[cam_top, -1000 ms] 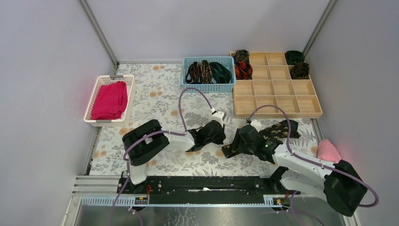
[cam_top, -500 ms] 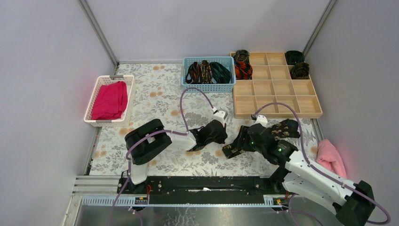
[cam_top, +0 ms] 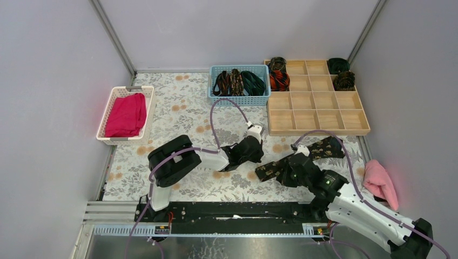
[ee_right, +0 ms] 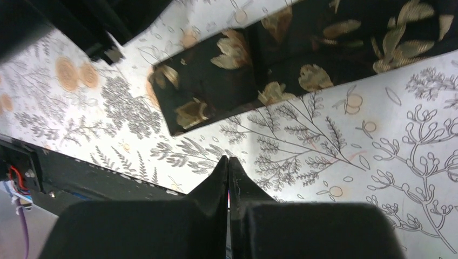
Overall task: Roll the ties
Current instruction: Roll the tie at the center of the board.
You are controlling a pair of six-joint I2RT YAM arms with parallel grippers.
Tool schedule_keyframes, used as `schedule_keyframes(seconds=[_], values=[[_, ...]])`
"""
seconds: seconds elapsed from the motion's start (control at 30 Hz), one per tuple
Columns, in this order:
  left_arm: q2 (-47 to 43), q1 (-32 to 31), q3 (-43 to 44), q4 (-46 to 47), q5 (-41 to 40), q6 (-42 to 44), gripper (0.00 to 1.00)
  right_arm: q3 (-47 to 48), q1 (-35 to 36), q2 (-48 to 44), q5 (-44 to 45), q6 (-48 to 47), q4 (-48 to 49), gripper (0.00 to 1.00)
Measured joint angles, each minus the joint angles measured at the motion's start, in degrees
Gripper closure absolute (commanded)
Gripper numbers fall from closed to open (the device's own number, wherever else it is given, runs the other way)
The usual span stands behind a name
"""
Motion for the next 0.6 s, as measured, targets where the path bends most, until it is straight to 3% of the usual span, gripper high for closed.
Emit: schedule_keyframes(seconds=[0.27,0.6], values=[[0.50,0.02,-0.24,1.57,0.90,-0.48,1.00,-3.21,3.15,5.46,-1.57,1.42,0.87,1.00],[-0.11,-0.66,-5.99,10.12,3.06,-3.43,1.00,-4.39,8.63,16.00,-1.42,2.08,10.80,1.00]])
